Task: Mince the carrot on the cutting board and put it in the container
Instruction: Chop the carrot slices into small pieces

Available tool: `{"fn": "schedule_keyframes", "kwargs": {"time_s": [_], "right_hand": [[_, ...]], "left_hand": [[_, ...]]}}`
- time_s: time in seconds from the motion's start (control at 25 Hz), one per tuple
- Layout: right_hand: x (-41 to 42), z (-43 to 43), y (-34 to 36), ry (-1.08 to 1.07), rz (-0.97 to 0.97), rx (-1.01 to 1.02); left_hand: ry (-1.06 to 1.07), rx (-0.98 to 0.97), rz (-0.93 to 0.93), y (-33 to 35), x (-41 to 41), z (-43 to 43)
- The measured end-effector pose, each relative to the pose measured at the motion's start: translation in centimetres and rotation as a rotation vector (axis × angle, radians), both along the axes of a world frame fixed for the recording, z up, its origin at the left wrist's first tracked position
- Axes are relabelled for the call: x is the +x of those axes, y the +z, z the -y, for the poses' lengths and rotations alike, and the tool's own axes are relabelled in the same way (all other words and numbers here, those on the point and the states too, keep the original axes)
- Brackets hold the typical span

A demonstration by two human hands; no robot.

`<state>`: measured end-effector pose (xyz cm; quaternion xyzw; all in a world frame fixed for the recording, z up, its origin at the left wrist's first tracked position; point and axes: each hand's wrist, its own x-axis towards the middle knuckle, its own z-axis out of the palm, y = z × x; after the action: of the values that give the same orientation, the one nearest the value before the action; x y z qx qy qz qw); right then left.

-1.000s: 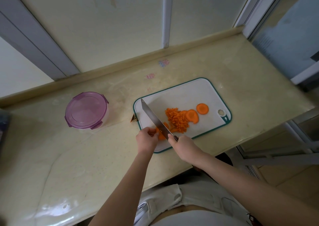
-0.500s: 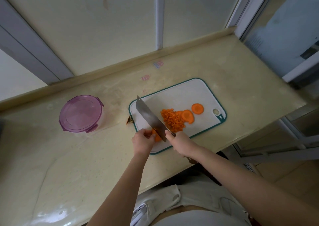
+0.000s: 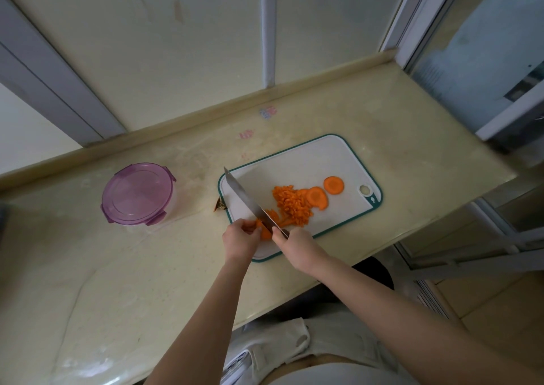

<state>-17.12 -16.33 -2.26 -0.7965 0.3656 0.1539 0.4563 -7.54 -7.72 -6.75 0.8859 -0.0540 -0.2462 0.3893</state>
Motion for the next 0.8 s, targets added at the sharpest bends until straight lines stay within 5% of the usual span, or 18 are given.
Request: {"fn": "schedule_keyframes", "kwargs": {"time_s": [0.32, 0.64, 0.8], "right_hand": [[-0.7, 0.8, 0.3, -0.041, -0.038, 0.147], [-1.7, -0.4, -1.4, -0.022, -0.099, -0.065], [-1.0, 0.2, -1.3, -0.015, -0.038, 0.015]], "left_hand": [[0.007, -0.021, -0.031, 0.2, 0.0, 0.0], [-0.020, -0.003, -0.033, -0.1, 0.2, 0.0], [-0.027, 0.007, -0.026, -0.4, 0.3, 0.0]]}}
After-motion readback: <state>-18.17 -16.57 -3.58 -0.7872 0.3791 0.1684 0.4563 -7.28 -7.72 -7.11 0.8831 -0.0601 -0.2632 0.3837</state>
